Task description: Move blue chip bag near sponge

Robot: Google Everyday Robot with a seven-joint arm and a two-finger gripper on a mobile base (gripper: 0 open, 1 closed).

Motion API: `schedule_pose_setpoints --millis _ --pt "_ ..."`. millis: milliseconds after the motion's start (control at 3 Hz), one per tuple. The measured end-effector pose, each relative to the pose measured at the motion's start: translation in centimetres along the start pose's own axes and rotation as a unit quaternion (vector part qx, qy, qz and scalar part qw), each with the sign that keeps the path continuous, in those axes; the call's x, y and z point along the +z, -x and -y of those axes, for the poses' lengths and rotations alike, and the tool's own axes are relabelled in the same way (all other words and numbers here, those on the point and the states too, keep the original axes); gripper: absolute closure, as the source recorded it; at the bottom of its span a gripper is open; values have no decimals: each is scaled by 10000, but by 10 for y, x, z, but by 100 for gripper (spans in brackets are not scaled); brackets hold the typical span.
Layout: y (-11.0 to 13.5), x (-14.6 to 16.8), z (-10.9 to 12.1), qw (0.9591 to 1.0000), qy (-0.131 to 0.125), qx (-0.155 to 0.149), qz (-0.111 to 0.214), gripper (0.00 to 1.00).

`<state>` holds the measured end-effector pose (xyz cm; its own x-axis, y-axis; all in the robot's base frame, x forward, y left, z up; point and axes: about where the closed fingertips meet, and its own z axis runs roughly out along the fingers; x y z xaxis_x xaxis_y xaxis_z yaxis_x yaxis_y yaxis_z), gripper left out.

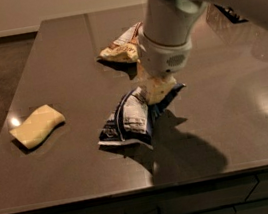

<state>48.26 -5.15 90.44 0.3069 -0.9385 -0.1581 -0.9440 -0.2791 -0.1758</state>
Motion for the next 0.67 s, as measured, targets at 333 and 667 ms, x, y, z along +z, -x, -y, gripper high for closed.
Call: schedule_pose_setpoints --millis 333,667 --pt "40 6 25 9995 -39 33 297 100" --pt "74 18 49 9982 -139 116 563 84"
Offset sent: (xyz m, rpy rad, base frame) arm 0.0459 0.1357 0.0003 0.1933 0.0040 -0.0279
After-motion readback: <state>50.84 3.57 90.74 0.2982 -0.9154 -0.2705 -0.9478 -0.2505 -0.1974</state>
